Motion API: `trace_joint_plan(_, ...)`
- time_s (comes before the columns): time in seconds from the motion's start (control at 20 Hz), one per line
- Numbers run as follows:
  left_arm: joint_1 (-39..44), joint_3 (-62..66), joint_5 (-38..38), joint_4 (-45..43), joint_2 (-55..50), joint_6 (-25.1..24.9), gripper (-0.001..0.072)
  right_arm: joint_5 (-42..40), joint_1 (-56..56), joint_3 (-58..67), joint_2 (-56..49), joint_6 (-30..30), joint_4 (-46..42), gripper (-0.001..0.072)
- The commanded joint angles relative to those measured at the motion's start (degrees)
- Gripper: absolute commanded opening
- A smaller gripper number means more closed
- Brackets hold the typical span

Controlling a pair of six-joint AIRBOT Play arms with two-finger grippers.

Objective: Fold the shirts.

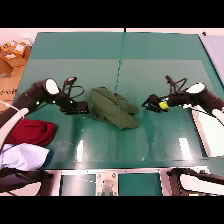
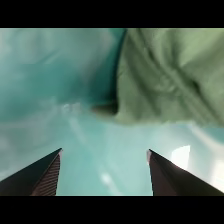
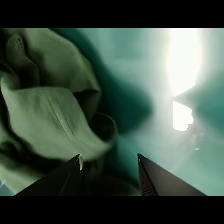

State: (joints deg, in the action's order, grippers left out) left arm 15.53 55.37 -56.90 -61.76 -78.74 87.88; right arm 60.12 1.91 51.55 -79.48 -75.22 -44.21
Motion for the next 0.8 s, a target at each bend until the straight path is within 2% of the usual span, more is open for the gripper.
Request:
trace_joint_plan(0.0, -0.4, -6.6, 9.5, 13.7, -2.0, -6.4, 0.0611, -2.3, -3.8, 2.0, -7.5, 6.0, 8.2, 0.0417)
trace_joint_plan(0.15, -0.4, -6.8, 9.6, 18.6, -5.6, -8.4, 0.061, -2.3, -6.2, 4.4, -10.8, 6.8, 8.5, 0.0411)
trace_joint_plan(0.2, -0.4, -6.8, 9.8, 20.1, -6.4, -9.3, 0.0584, -2.3, -6.9, 4.7, -11.3, 7.0, 8.7, 0.0363)
trace_joint_plan(0.3, -0.4, -6.5, 9.9, 20.7, -6.5, -12.0, 0.0133, -2.3, -7.2, 4.8, -11.3, 7.0, 8.8, 0.0265)
trace_joint_plan(0.35, -0.5, -6.1, 9.8, 20.5, -6.4, -13.2, 0.0028, -2.1, -7.1, 4.9, -11.3, 7.0, 8.9, 0.0192)
trace_joint_plan(0.4, -0.5, -5.4, 9.3, 20.2, -6.4, -13.2, 0.0027, -1.6, -6.8, 5.2, -11.3, 7.6, 8.9, 0.0054)
trace_joint_plan(0.45, -0.5, -4.3, 8.2, 19.7, -6.4, -13.2, 0.0027, -0.5, -6.4, 5.8, -11.3, 8.7, 8.9, 0.0013)
trace_joint_plan(0.55, -0.5, -1.3, 5.0, 14.7, -5.4, -11.5, 0.0026, 2.7, -4.5, 7.9, -11.0, 9.3, 9.3, 0.0012)
trace_joint_plan(0.65, -0.6, 2.5, 1.0, 4.5, -2.8, -6.0, 0.0026, 5.5, -0.9, 10.8, -8.9, 9.0, 9.3, 0.0011)
trace_joint_plan(0.75, -1.9, 7.0, -3.8, 0.9, 1.6, -3.9, 0.0026, 7.0, 3.5, 13.3, -5.1, 7.5, 10.6, 0.0011)
